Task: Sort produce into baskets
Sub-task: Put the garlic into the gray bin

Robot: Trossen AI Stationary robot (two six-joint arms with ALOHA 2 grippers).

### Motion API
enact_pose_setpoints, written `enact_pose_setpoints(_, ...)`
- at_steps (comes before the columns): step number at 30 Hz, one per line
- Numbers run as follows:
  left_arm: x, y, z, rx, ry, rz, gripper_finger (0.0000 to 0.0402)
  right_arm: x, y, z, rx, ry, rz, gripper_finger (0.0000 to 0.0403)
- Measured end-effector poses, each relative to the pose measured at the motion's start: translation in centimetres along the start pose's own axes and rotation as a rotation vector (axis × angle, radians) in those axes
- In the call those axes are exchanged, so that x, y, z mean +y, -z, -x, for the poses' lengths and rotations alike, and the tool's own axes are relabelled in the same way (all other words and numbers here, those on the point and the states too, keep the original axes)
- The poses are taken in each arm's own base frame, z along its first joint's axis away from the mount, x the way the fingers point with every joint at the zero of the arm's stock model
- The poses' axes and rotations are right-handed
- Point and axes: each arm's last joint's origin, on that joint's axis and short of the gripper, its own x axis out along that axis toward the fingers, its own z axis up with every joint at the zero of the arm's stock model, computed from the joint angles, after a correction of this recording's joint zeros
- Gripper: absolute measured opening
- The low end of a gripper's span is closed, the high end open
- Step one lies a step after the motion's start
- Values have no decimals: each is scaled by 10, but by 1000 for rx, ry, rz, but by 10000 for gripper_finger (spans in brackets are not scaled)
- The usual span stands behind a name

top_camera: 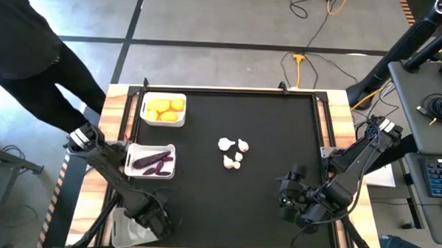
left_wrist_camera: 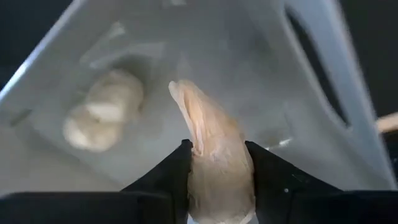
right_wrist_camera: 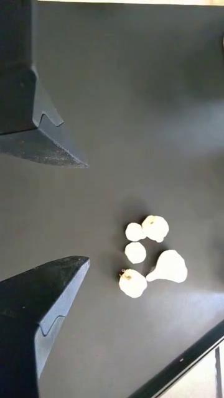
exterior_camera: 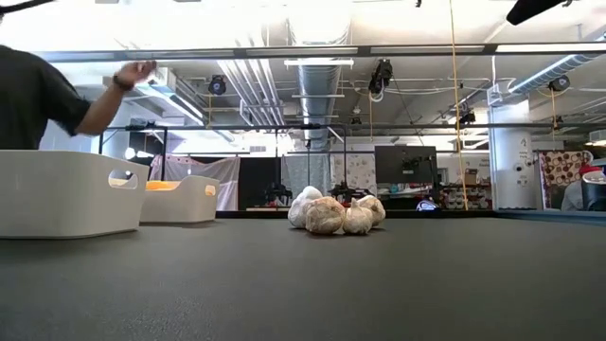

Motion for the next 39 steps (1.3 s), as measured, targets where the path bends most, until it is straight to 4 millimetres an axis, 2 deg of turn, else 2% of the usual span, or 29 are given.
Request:
enact_pose_setpoints(8, 14, -11, -9, -39, -103, 24, 176, -1, 0, -1, 19, -8, 27, 237)
enact_pose_setpoints(13, 15, -8, -3, -12, -125, -31, 218, -3, -10, 4, 28, -23, 51, 238)
enact_pose_setpoints(18, 20, -3, 33, -38, -165, -63, 244, -11, -31, 20, -4, -50, 64, 237)
enact_pose_setpoints(23, 17, -7, 88, -305, -34, -113, 244, -26, -48, 32, -71, -40, 56, 237)
enact_pose_setpoints(27, 12, -24, 120, -582, 103, -121, 239, -38, -55, 34, -108, -3, 17, 237)
enact_pose_setpoints(30, 7, -45, 131, -664, 117, -115, 239, -43, -58, 32, -110, 9, -7, 238)
enact_pose_setpoints(34, -7, -78, 130, -698, 162, -143, 239, -44, -59, 31, -103, 9, -31, 238)
enact_pose_setpoints(39, -30, -121, 119, -744, 251, -164, 246, -43, -58, 30, -85, -12, -89, 238)
